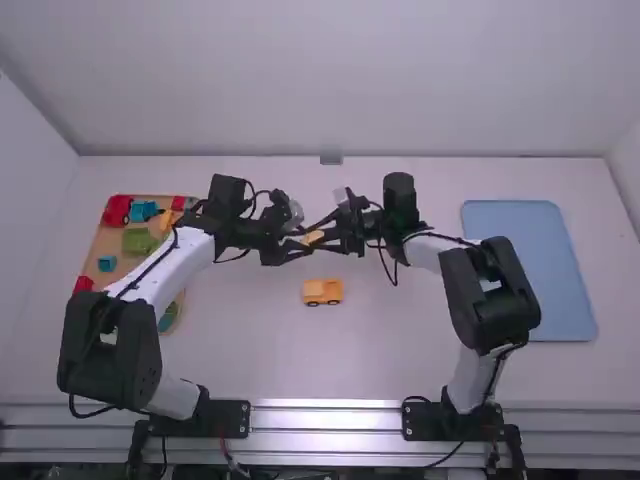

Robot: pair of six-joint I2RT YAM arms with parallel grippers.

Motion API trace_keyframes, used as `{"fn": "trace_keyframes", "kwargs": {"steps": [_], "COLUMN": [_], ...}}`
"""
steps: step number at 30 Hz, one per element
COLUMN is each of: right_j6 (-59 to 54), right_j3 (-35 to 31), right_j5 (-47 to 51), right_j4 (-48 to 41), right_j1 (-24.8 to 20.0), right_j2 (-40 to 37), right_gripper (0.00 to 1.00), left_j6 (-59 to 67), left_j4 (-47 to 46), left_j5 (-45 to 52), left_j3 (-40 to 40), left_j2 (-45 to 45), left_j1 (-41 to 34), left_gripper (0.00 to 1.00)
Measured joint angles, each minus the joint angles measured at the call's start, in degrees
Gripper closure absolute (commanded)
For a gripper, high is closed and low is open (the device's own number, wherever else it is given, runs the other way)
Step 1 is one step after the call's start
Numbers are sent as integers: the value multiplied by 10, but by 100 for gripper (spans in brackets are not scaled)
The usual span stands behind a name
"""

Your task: Assemble lego blocks to make yellow taxi

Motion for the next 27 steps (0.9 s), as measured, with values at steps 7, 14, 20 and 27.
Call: {"fn": "trace_keyframes", "kwargs": {"steps": [7, 14, 20, 27], "right_j6": [-7, -5, 49, 42], "right_j3": [0, 0, 0, 0], "right_j5": [2, 3, 32, 235], "right_j4": [1, 9, 84, -152], "right_j1": [-3, -3, -21, -61], "right_j2": [0, 0, 0, -58], "right_gripper": [70, 8, 1, 1], "left_j6": [3, 2, 2, -7], "left_j4": [-3, 1, 1, 6], "left_j5": [5, 2, -9, -30], "left_j3": [0, 0, 0, 0], "left_j2": [0, 0, 0, 0], "left_j1": [-3, -3, -3, -3], "left_gripper": [75, 76, 76, 77]}}
